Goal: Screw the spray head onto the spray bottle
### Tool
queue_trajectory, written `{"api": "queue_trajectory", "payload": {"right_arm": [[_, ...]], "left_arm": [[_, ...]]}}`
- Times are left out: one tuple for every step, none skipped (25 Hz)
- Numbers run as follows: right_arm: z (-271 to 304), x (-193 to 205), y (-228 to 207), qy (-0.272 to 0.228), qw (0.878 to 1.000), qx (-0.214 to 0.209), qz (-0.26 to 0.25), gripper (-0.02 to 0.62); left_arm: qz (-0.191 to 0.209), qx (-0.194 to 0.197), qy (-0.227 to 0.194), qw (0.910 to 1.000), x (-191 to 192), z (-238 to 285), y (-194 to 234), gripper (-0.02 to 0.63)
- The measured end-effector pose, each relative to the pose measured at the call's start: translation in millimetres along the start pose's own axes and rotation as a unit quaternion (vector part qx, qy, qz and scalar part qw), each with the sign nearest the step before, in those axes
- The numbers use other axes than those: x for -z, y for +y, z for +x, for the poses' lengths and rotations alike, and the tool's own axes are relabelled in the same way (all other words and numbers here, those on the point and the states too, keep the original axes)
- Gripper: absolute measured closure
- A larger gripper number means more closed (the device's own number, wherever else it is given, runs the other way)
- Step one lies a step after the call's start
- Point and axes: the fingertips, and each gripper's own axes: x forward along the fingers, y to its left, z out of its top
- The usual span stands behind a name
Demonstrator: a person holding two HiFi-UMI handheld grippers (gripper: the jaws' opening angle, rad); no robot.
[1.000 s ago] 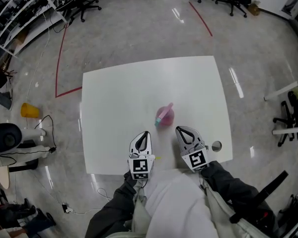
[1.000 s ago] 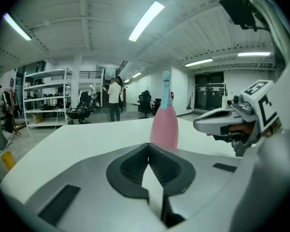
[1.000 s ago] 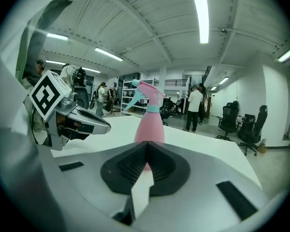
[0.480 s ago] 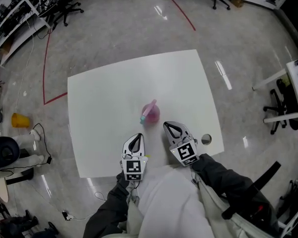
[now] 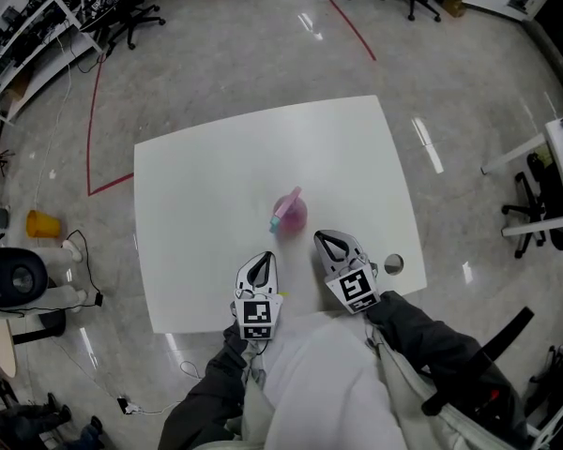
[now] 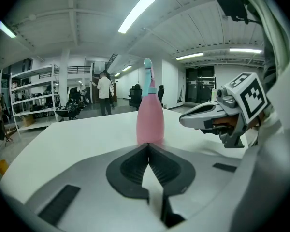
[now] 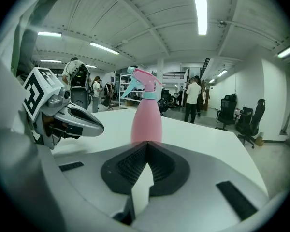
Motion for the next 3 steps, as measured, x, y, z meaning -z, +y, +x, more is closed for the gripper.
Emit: {"api": "queue_trajectory", "payload": {"right_arm": [[-1.0, 0.1, -0.8, 0.0, 1.0, 0.001, 0.001, 0.601], [-1.9, 0.2, -1.5, 0.0, 1.0, 0.001, 0.002, 0.601], [-2.8, 0.2, -2.2, 0.0, 1.0, 0.002, 0.002, 0.601]], "left_arm": [[0.0, 0.0, 0.0, 1.0, -0.6, -0.1, -1.1, 0.598], [0.0, 0.001, 0.0, 1.0, -1.3, -0.2, -2.1, 0.598], [0.001, 0.001, 0.0, 1.0, -2.0, -0.3, -3.0, 0.598]]}}
